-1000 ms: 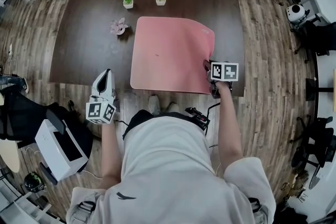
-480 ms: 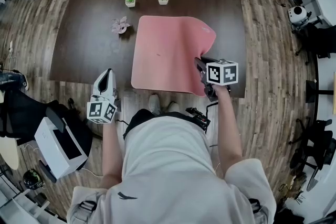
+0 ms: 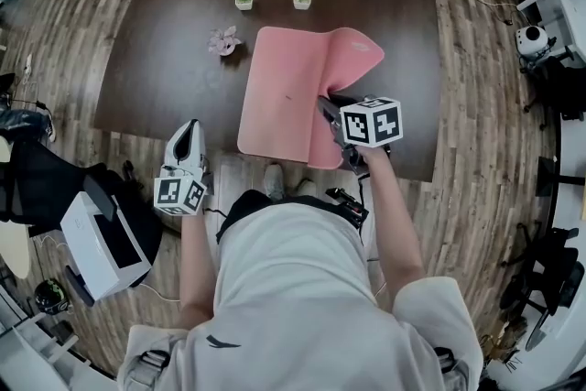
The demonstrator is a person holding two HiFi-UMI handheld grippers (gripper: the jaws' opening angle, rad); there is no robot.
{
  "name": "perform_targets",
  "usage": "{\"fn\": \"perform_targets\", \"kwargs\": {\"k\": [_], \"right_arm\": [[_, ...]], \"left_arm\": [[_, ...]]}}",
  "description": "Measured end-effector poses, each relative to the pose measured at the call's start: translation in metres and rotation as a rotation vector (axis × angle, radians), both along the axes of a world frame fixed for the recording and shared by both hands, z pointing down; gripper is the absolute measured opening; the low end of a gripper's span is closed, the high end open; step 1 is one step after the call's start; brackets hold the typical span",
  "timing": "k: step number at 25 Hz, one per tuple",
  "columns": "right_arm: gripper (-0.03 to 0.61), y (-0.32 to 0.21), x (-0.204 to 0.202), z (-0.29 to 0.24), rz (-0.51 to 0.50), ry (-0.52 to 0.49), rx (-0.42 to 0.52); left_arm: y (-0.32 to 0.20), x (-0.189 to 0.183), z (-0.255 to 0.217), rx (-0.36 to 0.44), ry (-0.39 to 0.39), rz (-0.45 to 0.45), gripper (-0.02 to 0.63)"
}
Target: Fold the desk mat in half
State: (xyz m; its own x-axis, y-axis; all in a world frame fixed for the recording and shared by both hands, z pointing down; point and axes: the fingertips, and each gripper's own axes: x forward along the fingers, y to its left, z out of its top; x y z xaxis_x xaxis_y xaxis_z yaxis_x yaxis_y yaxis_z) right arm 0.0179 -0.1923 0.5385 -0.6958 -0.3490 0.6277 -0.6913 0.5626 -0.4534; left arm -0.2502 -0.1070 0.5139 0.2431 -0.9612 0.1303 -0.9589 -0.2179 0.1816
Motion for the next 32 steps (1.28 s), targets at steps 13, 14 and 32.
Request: {"fn": "perform_targets", "kwargs": {"k": [13,14,32], "right_arm": [[0.038,-0.009,-0.085,0.058,-0.095,0.07,-0.066],[0.038,-0.009,-0.089,0.063,-0.098,0.074,-0.074],[0.052,-0.029,-0.131,0.142,0.011,0.239,-0.129]], "left_arm": [[0.011,-0.017,0.005,-0.016,-0.002,-0.048,0.003],[0.011,-0.019,0.005,-0.017,-0.001,-0.052,0.003],[0.018,-0.025,0.013,-0.033,0.012,-0.074,0.003]]}}
